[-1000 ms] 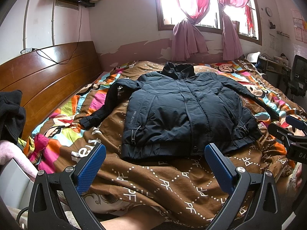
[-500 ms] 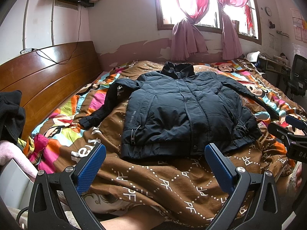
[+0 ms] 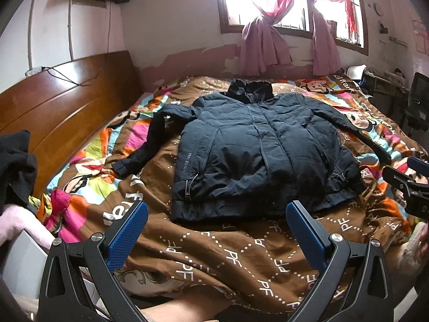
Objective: Fold large clothes
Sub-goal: 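Move the right tool to the jacket sleeve and grasp its cuff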
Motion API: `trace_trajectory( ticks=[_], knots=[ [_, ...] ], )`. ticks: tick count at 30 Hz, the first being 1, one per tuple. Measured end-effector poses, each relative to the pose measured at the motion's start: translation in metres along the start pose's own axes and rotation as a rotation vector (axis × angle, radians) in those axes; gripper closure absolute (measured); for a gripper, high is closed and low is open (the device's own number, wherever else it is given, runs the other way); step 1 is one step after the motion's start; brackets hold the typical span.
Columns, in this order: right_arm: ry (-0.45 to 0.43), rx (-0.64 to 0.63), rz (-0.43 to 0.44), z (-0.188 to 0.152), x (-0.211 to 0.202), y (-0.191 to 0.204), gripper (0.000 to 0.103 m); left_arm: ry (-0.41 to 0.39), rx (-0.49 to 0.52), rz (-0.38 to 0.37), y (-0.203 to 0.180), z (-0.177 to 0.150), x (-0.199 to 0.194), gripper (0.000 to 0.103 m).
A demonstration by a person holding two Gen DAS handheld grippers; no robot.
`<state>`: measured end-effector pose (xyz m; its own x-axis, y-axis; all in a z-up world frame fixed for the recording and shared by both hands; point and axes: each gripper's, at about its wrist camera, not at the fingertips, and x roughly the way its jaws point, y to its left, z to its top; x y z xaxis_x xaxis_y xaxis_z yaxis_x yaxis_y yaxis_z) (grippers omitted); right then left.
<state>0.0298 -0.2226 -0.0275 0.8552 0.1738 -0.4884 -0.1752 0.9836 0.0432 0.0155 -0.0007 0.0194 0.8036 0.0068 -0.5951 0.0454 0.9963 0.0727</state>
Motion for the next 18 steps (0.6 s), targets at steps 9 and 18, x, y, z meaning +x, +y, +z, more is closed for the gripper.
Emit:
trace_trajectory(
  ticks=[9, 18],
  knots=[
    [-0.024, -0.08, -0.109, 0.06, -0.031, -0.013, 0.0, -0.009, 0.062, -0.018, -0.01, 0.077, -0.008, 0.002],
    [0.119, -0.109, 0.028, 0.156, -0.044, -0.053, 0.0, -0.09, 0.149, -0.013, -0.038, 0.164, -0.009, 0.002]
  ],
)
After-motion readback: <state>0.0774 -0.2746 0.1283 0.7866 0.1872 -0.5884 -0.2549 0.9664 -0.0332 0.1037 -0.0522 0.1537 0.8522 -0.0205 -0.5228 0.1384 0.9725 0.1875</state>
